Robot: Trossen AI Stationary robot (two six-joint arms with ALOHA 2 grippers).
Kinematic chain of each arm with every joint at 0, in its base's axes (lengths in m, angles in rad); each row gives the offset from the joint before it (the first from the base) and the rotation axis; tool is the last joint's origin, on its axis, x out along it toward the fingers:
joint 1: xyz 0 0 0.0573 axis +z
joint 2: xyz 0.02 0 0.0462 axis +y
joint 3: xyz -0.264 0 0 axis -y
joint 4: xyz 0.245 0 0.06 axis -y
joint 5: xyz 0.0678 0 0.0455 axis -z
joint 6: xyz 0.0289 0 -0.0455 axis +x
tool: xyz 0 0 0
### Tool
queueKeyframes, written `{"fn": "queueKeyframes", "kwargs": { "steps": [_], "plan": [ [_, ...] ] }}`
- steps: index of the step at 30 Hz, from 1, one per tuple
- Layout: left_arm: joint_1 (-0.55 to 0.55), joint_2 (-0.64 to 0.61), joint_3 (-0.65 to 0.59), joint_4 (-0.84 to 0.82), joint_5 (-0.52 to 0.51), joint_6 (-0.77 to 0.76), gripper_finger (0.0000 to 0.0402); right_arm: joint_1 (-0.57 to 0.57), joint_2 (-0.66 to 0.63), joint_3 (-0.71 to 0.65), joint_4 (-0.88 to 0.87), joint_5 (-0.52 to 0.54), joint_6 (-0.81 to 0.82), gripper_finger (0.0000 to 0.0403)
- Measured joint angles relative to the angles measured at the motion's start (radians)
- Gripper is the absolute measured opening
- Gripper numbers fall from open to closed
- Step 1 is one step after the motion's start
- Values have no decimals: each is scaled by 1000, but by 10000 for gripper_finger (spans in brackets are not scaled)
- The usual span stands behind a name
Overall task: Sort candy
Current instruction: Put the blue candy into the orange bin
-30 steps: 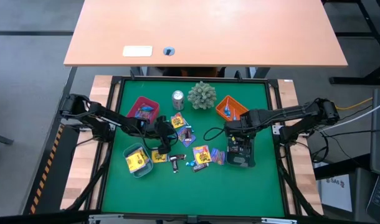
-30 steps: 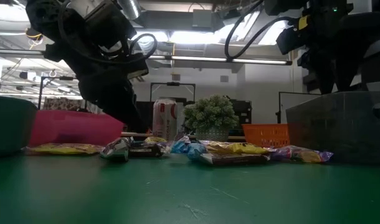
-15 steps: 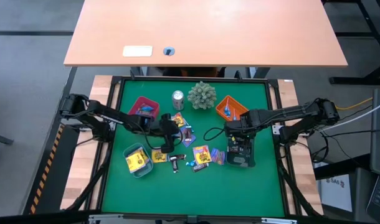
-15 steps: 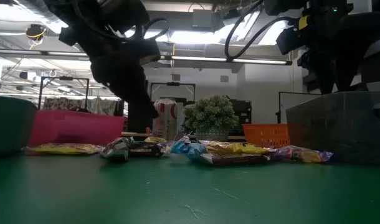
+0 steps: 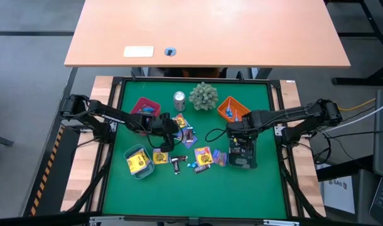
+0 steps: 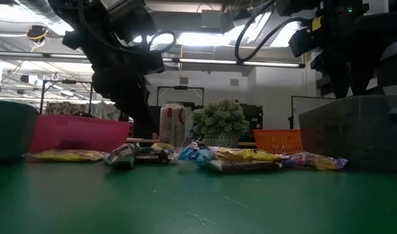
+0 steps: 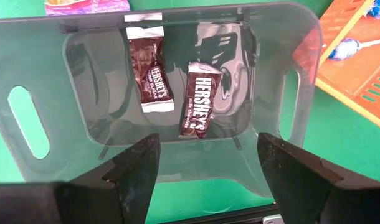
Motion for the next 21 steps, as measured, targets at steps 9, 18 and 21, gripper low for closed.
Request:
{"fn": "queueKeyframes", "kwargs": {
  "steps": [9,18,21],
  "plan": [
    [-1,0,0,0,8,-6,132,0,0,0,0,0,0,269],
    [-11,99,1,9,33,-27,132,0,0,0,1,0,0,269],
    [-18,133,1,12,36,-27,132,0,0,0,5,0,0,269]
  ]
}}
